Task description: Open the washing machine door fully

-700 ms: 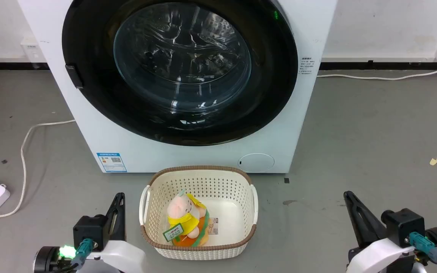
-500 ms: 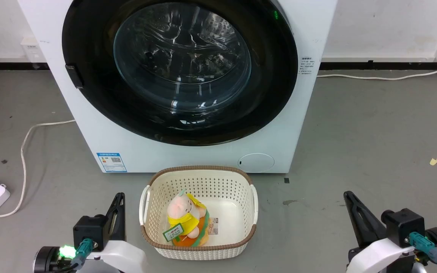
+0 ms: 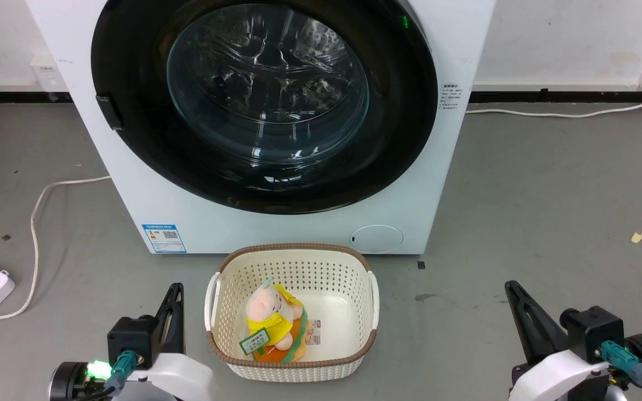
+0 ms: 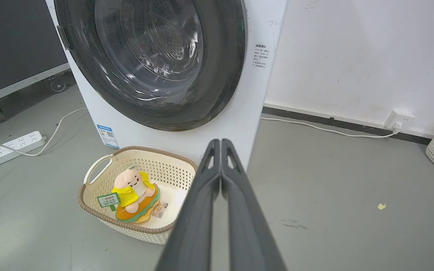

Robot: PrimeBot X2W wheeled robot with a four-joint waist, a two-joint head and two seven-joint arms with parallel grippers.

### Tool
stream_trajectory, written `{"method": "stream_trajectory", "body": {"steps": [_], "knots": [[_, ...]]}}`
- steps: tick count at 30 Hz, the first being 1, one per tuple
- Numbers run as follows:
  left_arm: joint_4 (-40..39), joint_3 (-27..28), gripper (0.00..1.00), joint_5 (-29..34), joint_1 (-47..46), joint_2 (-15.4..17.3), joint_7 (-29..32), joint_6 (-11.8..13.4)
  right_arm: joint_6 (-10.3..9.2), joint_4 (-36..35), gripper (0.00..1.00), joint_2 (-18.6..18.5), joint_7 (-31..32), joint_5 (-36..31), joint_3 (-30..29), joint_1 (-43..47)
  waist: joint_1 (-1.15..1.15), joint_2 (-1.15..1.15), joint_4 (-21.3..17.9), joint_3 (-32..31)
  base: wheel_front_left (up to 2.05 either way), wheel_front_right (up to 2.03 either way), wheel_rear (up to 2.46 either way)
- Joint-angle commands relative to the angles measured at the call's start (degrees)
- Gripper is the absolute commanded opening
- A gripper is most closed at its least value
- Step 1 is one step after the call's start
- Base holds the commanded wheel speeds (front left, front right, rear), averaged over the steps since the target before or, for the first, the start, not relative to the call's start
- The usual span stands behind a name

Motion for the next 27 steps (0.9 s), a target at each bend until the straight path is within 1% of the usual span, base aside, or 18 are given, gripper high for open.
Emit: {"method": "stream_trajectory", "body": {"steps": [1,19,20,27], "knots": [[-0.2,0.0,0.00,0.1,-0.9,0.1,0.0,-0.2,-0.04,-0.2,0.00,0.3,0.0,-0.4,0.0,-0.7,0.00,0.00,0.0,0.0,0.00,0.00,0.00],[-0.2,0.0,0.00,0.1,-0.9,0.1,0.0,-0.2,-0.04,-0.2,0.00,0.3,0.0,-0.4,0.0,-0.7,0.00,0.00,0.0,0.0,0.00,0.00,0.00],[0.0,0.0,1.00,0.0,0.0,0.0,0.0,0.0,0.00,0.0,1.00,0.0,0.0,0.0,0.0,0.0,0.00,0.00,0.0,0.0,0.00,0.00,0.00],[0.3,-0.4,1.00,-0.1,0.0,0.0,-0.7,0.2,0.00,0.3,1.00,0.0,-0.7,0.6,0.0,0.0,0.00,0.00,0.0,-0.2,0.00,0.00,0.00]]}}
